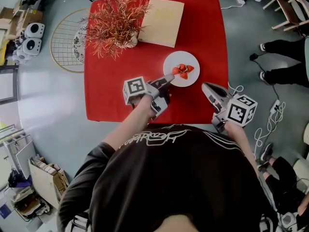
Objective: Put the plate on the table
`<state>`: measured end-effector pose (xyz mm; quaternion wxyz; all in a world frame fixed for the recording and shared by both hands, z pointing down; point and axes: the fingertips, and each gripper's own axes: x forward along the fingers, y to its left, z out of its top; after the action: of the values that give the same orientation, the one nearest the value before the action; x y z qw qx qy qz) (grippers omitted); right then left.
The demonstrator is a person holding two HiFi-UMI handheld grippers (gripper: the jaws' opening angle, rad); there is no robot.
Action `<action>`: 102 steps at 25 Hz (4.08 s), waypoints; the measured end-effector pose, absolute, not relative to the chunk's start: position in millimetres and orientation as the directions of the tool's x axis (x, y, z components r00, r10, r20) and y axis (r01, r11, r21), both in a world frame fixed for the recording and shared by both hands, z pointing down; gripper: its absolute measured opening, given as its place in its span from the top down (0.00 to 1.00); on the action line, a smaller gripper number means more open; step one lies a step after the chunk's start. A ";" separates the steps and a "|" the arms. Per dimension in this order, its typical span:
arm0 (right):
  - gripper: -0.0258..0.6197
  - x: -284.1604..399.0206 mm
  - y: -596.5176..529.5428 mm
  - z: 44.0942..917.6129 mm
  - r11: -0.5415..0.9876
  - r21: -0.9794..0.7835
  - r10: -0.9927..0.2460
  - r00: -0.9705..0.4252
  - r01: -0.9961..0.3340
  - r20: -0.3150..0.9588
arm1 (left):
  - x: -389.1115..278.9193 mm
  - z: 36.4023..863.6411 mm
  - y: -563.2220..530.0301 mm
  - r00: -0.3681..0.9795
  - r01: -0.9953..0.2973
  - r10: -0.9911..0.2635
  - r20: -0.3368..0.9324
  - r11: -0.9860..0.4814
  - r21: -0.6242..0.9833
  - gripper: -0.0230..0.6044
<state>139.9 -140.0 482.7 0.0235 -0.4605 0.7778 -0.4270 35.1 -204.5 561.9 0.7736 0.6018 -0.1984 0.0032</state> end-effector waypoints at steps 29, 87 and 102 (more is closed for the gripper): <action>0.95 135.0 -128.3 482.1 0.189 -0.705 -0.748 -0.565 -0.684 0.348 | 41.8 549.7 -193.5 0.819 -0.567 -0.122 0.560 -0.323 0.758 0.46; 0.95 68.4 82.6 419.9 0.369 -0.615 -0.748 -0.615 -0.697 0.249 | 7.0 435.4 59.2 0.898 -0.326 -0.085 0.431 -0.786 0.525 0.95; 0.95 64.1 104.2 418.4 0.393 -0.606 -0.744 -0.627 -0.692 0.234 | 6.0 436.3 82.4 0.891 -0.326 -0.077 0.447 -0.793 0.514 0.95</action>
<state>64.1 104.2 418.4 0.0377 -0.4304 0.8336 -0.3442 6.0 82.4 436.3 0.3027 0.9241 -0.1090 0.2061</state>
